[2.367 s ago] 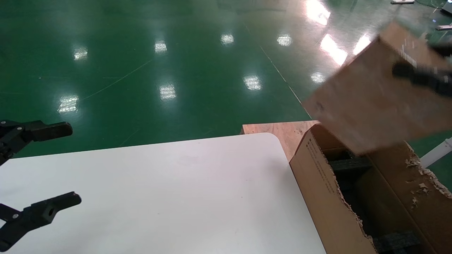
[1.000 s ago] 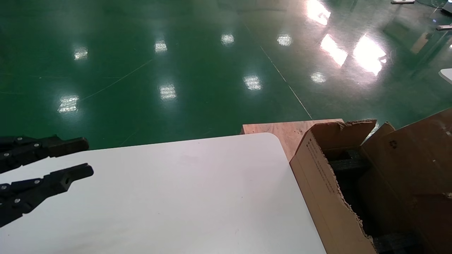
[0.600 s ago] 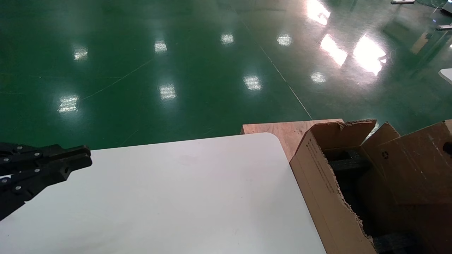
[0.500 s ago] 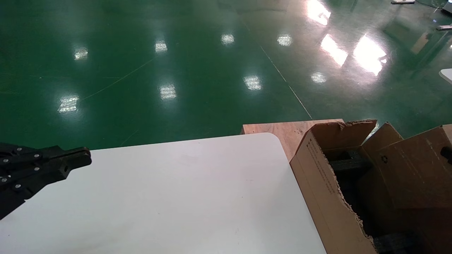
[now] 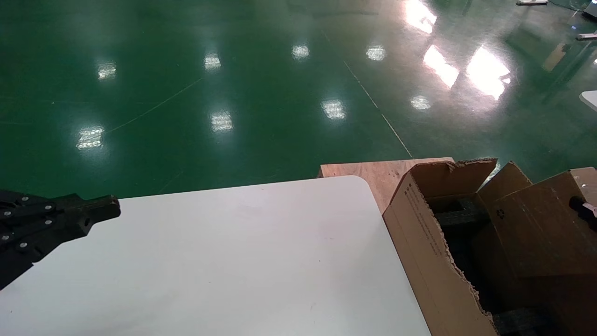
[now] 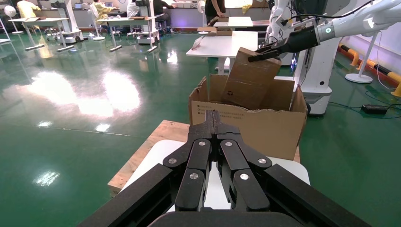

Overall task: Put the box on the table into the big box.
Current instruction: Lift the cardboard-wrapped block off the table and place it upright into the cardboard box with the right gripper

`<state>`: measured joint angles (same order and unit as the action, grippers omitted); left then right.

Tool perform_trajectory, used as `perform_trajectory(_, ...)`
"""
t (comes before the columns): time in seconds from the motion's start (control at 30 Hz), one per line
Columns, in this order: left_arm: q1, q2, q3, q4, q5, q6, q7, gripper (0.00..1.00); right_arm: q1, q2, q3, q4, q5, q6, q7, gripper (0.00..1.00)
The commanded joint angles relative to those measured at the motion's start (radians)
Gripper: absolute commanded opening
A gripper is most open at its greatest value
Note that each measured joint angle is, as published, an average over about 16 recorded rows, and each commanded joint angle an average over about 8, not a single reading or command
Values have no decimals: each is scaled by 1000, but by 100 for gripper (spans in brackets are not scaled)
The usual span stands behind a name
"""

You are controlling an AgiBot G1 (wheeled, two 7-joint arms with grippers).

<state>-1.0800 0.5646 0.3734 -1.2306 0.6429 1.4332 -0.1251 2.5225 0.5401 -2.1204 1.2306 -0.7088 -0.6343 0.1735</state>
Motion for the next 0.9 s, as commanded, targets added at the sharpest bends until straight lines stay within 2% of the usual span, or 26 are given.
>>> perform_trajectory(0.03,0,0,0,0,0,0,0,0,12,-10,-13,-18,3,-6,-4,0)
perform_trajectory(0.3,0,0,0,0,0,0,0,0,106,-49,-87,-145,30,-69,-56,0)
perform_trajectory(0.57,0,0,0,0,0,0,0,0,200,-52,-162,-260,54,-122,-108,0)
perform_trajectory(0.9,0,0,0,0,0,0,0,0,264,-68,-231,-348,56,-173,-141,0)
